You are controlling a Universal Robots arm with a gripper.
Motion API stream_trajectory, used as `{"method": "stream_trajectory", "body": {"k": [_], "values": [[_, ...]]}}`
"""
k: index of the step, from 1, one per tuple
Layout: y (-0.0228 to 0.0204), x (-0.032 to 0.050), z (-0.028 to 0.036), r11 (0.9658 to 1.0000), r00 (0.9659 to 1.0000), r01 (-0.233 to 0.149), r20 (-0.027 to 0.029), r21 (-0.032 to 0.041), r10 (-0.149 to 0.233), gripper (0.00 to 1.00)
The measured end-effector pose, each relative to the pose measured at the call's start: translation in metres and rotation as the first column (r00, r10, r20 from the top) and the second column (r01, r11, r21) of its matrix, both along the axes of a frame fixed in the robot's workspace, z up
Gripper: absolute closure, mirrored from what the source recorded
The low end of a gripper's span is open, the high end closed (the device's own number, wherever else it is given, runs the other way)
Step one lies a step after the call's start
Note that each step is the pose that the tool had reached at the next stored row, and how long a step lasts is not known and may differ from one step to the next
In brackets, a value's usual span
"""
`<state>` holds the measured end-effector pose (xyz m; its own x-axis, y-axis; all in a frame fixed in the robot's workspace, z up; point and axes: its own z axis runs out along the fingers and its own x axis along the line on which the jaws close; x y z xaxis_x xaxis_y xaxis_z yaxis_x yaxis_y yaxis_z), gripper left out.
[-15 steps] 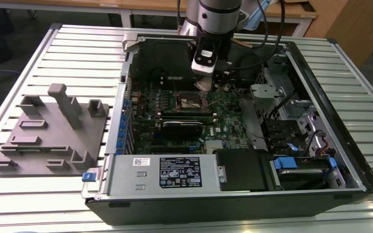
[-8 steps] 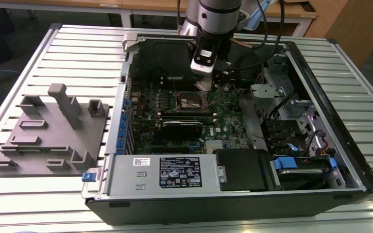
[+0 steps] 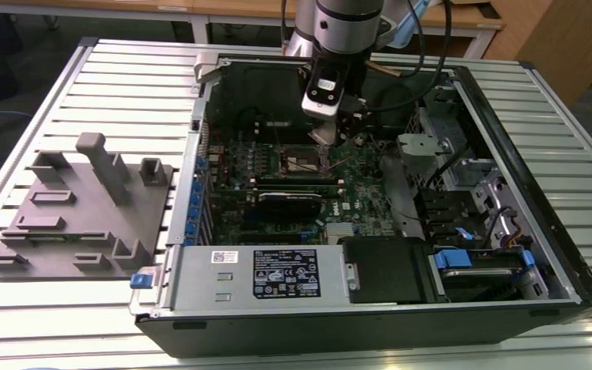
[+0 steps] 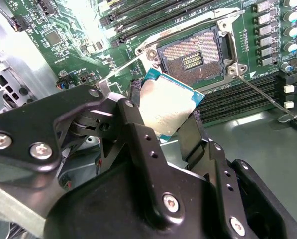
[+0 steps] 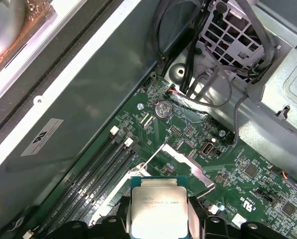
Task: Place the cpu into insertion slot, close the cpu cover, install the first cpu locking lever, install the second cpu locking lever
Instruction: 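Place the cpu into insertion slot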
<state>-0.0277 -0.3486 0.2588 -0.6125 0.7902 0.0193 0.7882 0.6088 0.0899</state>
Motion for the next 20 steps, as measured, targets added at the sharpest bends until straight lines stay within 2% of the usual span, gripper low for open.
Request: {"method": "stream_trajectory", "body": {"k": [7,10,15,20], "values": [[0.0,0.0,0.0,1.0,1.0,0.0,0.0,0.0,0.0,0.46],[0.0,0.0,-0.0002,0.9999,0.9999,0.011,0.0,-0.0001,-0.011,0.46],[0.0,0.0,-0.0007,0.9977,0.9977,0.068,0.0,0.0,-0.068,0.46],[0.0,0.0,-0.0012,0.9915,0.9915,0.13,0.0,0.0,-0.13,0.46]]}}
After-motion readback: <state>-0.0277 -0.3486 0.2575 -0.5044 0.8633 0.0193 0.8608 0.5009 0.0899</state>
